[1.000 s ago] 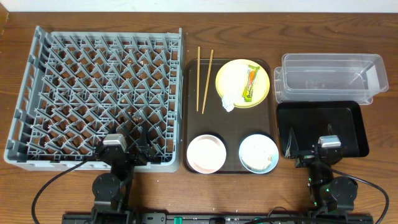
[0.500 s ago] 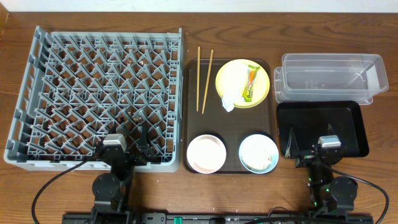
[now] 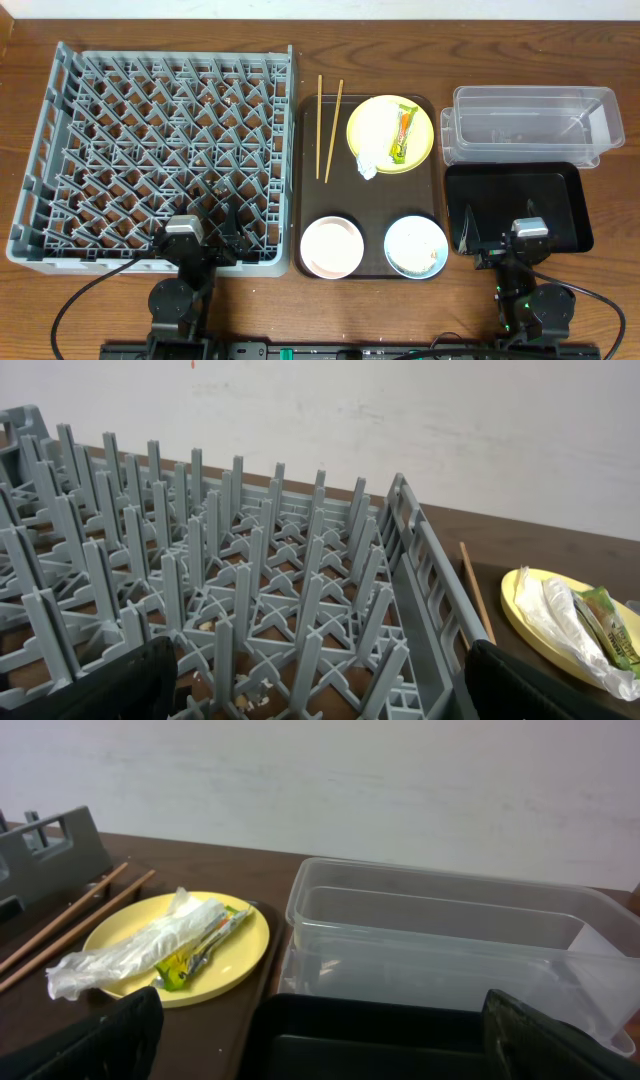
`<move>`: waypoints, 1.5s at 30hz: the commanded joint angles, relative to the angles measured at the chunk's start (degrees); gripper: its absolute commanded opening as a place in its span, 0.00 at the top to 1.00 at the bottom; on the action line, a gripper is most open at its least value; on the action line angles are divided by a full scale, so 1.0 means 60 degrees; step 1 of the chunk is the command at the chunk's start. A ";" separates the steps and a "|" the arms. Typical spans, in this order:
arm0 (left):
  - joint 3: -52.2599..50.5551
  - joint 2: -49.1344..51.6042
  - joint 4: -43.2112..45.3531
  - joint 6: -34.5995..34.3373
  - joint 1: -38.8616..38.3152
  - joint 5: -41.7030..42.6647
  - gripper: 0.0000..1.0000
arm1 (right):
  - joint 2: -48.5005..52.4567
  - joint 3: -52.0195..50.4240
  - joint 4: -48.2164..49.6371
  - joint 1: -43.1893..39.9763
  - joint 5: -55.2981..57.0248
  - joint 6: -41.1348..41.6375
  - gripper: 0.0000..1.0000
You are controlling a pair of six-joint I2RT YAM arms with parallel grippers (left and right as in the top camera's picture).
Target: Sort waste into correct bins and load items into the dishwasher
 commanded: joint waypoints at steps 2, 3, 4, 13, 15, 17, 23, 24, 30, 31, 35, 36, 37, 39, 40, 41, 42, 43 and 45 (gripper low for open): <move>-0.0171 -0.0033 -0.0299 -0.0018 0.0047 -0.0131 0.07 | -0.0051 -0.0015 -0.0007 0.0091 -0.0321 -0.0011 0.01; -0.0171 -0.0033 -0.0299 -0.0015 0.0047 -0.0055 0.07 | -0.0051 -0.0015 0.0007 0.0095 -0.0459 0.0142 0.01; -0.0164 -0.0033 -0.0280 -0.0015 0.0047 0.0066 0.06 | -0.0051 -0.0015 0.0026 0.0095 -0.0659 0.0364 0.01; 0.0947 0.0117 -0.0368 -0.0018 0.0047 0.0619 0.07 | -0.0044 0.0714 0.0022 0.0095 -0.2273 0.0962 0.01; 0.1643 0.0495 -0.0557 -0.0025 0.0047 0.0674 0.07 | 0.0044 0.1220 -0.0226 0.0095 -0.2317 0.0962 0.01; 0.2470 0.1122 -0.0973 -0.0029 0.0047 0.0674 0.07 | 0.0313 0.1909 -0.0608 0.0095 -0.2331 0.0962 0.01; 0.5708 0.4288 -0.3461 -0.0051 0.0047 0.1351 0.07 | 0.2437 0.4237 -0.1923 0.0095 -0.2816 0.0991 0.01; 0.6309 0.4878 -0.3967 -0.0051 0.0047 0.1537 0.07 | 0.2925 0.4674 -0.2200 0.0095 -0.2900 0.0991 0.01; 0.9836 0.7981 -0.6936 -0.0051 0.0047 0.1847 0.07 | 0.6215 0.7919 -0.4761 0.0095 -0.2954 0.0994 0.01; 1.0262 0.8335 -0.7275 -0.0047 0.0047 0.1847 0.07 | 0.6747 0.8459 -0.5246 0.0095 -0.2962 0.0991 0.01; 1.1154 0.9165 -0.7890 -0.0051 0.0047 0.1851 0.07 | 0.8721 1.0276 -0.6798 0.0095 -0.3388 0.0991 0.01; 1.1209 0.9235 -0.7927 -0.0051 0.0047 0.1854 0.07 | 0.9041 1.0506 -0.6849 0.0095 -0.3475 0.1093 0.01; 1.1209 0.9264 -0.7981 -0.0051 0.0047 0.1909 0.07 | 0.9384 1.0699 -0.6874 0.0091 -0.4033 0.1628 0.01; 1.1209 0.9267 -0.8233 -0.0051 0.0047 0.2157 0.07 | 0.9796 1.0867 -0.7147 0.0087 -0.4998 0.2011 0.01; 1.1209 0.9256 -0.8393 -0.0051 0.0047 0.2350 0.06 | 0.9941 1.0845 -0.7074 0.0098 -0.5621 0.1989 0.01; 1.1209 0.9256 -0.8510 -0.0051 0.0047 0.2455 0.07 | 1.0127 1.0808 -0.6878 0.0127 -0.5982 0.1898 0.01; 1.1209 0.9256 -0.8550 -0.0051 0.0047 0.2510 0.07 | 1.0364 1.0808 -0.6801 0.0168 -0.5916 0.1956 0.01; 1.1209 0.9260 -0.8568 -0.0051 0.0047 0.2575 0.07 | 1.0568 1.0812 -0.6801 0.0215 -0.5701 0.2029 0.01; 1.1209 0.9256 -0.8546 -0.0055 0.0047 0.2779 0.07 | 1.1016 1.0874 -0.6965 0.0444 -0.5246 0.2033 0.01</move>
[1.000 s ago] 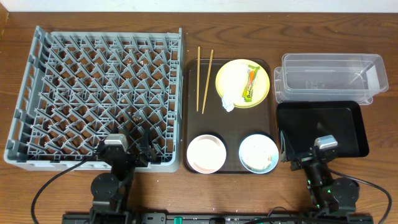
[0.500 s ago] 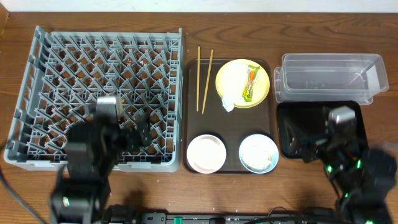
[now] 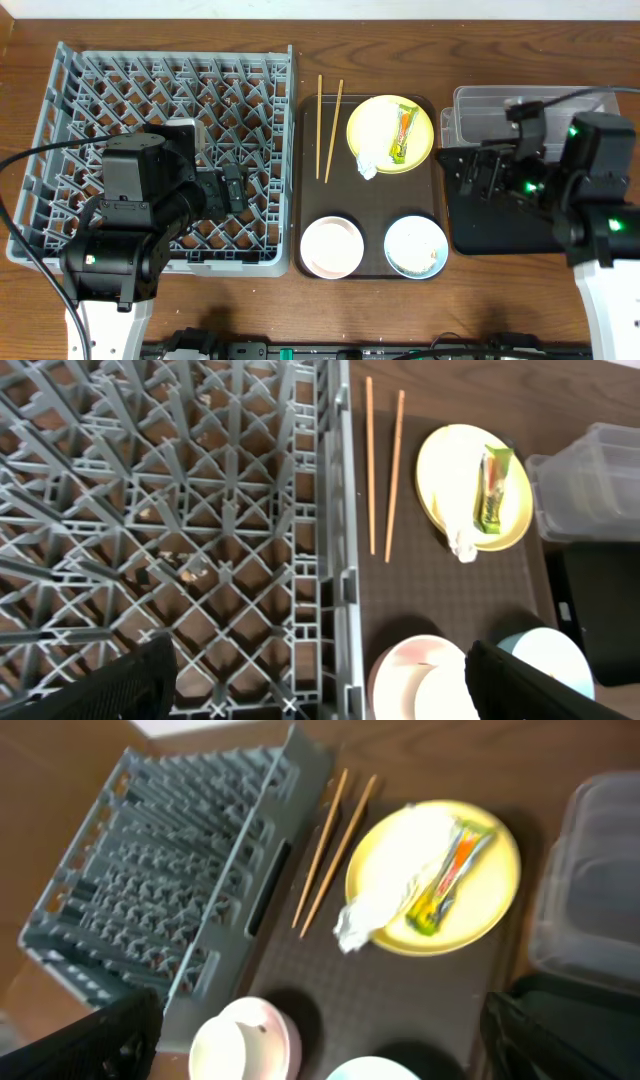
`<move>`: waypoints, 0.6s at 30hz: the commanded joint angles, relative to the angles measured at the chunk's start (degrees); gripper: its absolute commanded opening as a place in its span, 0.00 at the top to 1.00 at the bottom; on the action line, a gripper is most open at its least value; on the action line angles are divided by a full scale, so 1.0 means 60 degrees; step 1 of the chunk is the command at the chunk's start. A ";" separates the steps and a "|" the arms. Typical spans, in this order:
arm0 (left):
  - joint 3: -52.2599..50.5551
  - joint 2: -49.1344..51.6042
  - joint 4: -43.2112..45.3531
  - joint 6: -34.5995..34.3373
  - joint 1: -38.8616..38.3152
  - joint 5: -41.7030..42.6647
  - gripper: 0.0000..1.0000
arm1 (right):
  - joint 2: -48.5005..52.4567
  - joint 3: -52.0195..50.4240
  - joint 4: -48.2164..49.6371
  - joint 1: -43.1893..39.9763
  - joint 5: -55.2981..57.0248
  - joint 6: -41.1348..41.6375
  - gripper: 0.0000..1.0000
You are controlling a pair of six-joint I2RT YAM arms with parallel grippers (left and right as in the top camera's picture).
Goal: Sort waste into correct bins and load items into the dishwasher
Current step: 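Move the right gripper over the yellow plate toward the tissue and wrapper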
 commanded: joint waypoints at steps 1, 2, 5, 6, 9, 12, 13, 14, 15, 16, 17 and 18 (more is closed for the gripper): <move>0.0200 -0.0025 0.0040 -0.0051 0.0044 0.0616 0.07 | 0.0692 0.0266 -0.0178 0.0492 -0.0142 0.0302 0.01; 0.0200 -0.0025 0.0138 -0.0047 0.0044 0.0750 0.06 | 0.0973 0.0397 -0.0259 0.0838 0.0138 0.0299 0.01; 0.0200 -0.0022 0.0379 -0.0047 0.0044 0.0896 0.07 | 0.1894 0.1115 -0.0678 0.2036 0.2175 0.0408 0.01; 0.0200 -0.0022 0.0448 -0.0047 0.0044 0.0896 0.07 | 0.2280 0.1468 -0.0882 0.2441 0.3096 0.0532 0.01; 0.0200 -0.0022 0.0535 -0.0047 0.0044 0.0896 0.07 | 0.3723 0.2696 -0.1373 0.3410 0.5176 0.0630 0.01; 0.0200 -0.0022 0.0477 -0.0047 0.0044 0.0896 0.07 | 0.5045 0.3501 -0.1184 0.3785 0.6309 0.1220 0.11; 0.0200 -0.0022 0.0437 -0.0047 0.0044 0.0896 0.07 | 0.5388 0.3588 -0.0925 0.3799 0.6448 0.1428 0.17; 0.0200 -0.0022 0.0401 -0.0047 0.0044 0.0896 0.07 | 0.5686 0.3606 -0.0594 0.3759 0.6477 0.1596 0.25; 0.0200 -0.0022 0.0368 -0.0047 0.0044 0.0896 0.07 | 0.5985 0.3606 -0.0259 0.3679 0.6470 0.1759 0.29; 0.0200 -0.0022 0.0339 -0.0047 0.0044 0.0896 0.07 | 0.6331 0.3606 0.0091 0.3599 0.6473 0.1989 0.32; 0.0200 -0.0022 0.0310 -0.0047 0.0044 0.0896 0.06 | 0.6612 0.3606 0.0350 0.3537 0.6473 0.2171 0.39; 0.0200 -0.0022 0.0284 -0.0047 0.0044 0.0896 0.07 | 0.6878 0.3606 0.0554 0.3486 0.6506 0.2353 0.41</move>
